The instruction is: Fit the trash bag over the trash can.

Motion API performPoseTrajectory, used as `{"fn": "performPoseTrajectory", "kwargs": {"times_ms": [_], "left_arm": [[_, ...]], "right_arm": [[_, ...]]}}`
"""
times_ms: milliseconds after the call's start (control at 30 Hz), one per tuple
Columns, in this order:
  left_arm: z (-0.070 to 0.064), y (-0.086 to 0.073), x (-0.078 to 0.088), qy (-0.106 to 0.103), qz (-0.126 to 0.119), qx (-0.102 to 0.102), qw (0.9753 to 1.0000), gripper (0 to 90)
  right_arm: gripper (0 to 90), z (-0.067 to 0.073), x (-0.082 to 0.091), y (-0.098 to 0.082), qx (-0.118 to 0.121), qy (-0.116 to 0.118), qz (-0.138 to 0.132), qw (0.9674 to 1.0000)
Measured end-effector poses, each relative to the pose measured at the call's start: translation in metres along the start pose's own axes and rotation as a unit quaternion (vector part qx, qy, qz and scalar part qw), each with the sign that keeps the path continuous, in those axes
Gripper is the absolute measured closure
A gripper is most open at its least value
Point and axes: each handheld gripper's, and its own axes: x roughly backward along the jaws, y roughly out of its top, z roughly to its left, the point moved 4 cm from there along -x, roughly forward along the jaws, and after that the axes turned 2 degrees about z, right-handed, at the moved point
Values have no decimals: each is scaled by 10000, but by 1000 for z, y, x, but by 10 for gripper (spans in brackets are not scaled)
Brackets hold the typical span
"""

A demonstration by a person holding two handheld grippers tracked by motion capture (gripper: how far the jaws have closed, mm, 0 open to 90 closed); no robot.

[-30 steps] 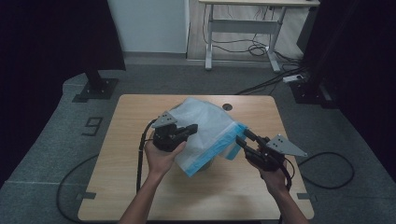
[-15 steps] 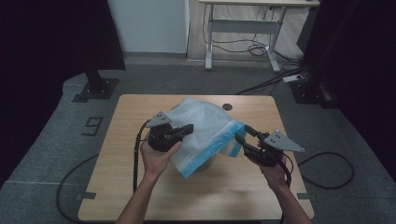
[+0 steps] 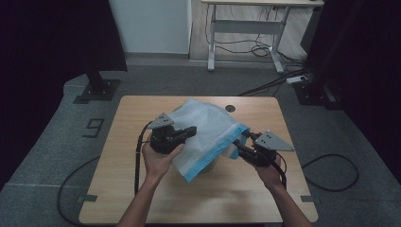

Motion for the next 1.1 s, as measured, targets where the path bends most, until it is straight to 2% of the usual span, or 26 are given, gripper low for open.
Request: {"fn": "performPoseTrajectory", "kwargs": {"times_ms": [100,133,167,367,533,633,733,933,1100], "left_arm": [[0,-1,1,-14,-17,-7,10000,898],[0,-1,1,-13,-19,-7,10000,897],[0,-2,2,-13,-22,-14,10000,898],[3,-2,5,-8,-113,7,9999,897],[0,-1,6,-43,-176,-49,9998,896],[-4,-1,3,-102,-234,-109,9996,880],[-10,1,-5,-182,-113,-210,9996,708],[-25,3,-21,-37,61,-604,9981,419],[-33,-2,-34,23,302,-671,9973,257]], "right_arm": [[812,0,-7,0,-87,67,83,9999],[868,0,-8,0,-132,125,86,9998],[885,0,-8,0,-132,145,73,9998],[887,2,-5,-3,-119,180,131,9997],[888,-2,-1,-23,-165,182,399,9989],[889,-4,1,-32,-263,183,446,9985],[889,-2,1,-33,-264,216,432,9985],[889,5,2,-20,-177,300,354,9988],[889,9,2,-12,-165,349,268,9989]]}}
